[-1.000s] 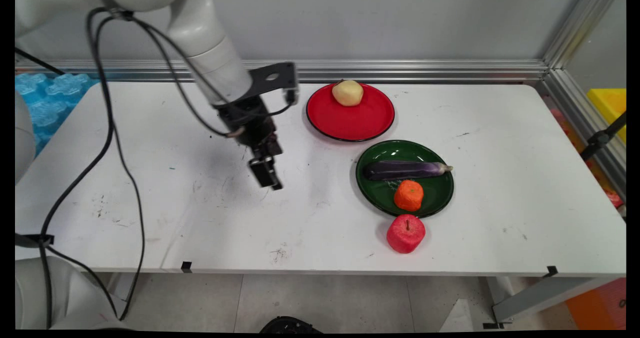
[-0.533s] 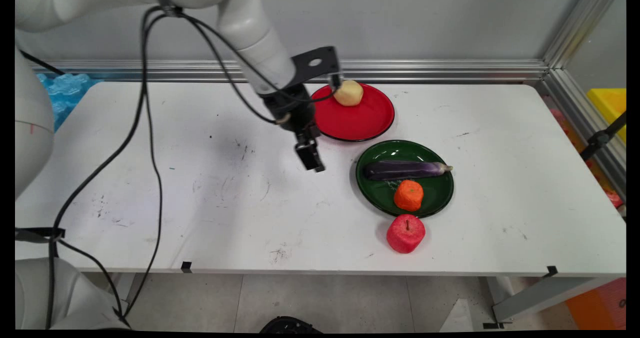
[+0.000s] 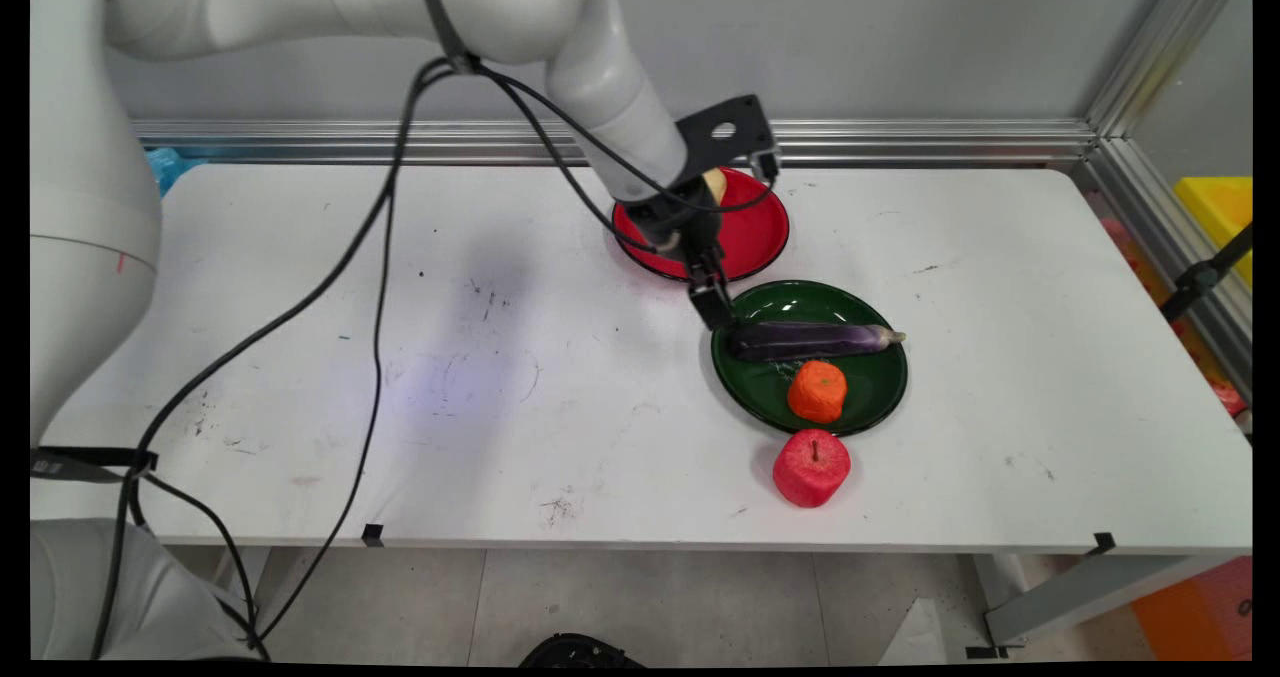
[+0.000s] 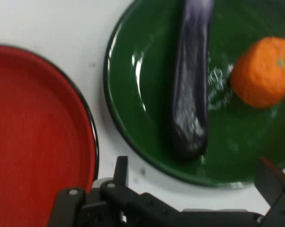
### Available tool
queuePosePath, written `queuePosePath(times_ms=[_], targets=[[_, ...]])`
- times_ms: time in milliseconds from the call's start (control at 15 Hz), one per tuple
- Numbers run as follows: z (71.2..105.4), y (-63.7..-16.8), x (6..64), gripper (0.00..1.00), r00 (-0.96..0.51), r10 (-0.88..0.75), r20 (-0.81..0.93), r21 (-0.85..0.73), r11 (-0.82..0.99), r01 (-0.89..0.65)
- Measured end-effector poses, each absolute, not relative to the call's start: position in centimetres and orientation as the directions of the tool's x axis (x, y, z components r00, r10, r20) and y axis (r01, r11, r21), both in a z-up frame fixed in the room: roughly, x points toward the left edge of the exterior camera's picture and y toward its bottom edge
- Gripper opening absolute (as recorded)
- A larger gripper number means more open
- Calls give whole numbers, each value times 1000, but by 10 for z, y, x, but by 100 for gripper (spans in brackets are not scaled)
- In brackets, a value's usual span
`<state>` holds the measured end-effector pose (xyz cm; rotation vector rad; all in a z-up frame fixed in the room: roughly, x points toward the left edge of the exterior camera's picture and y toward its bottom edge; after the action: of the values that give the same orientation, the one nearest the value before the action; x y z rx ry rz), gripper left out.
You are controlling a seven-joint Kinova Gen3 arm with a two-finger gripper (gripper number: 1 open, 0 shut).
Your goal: Pick up the eggplant from the green plate
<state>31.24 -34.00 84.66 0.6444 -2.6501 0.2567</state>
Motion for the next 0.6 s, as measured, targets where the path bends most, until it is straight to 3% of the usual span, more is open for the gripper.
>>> queuePosePath(times_ms=[600], targets=[[804, -356, 277, 100, -805, -376, 459, -108, 876, -471]])
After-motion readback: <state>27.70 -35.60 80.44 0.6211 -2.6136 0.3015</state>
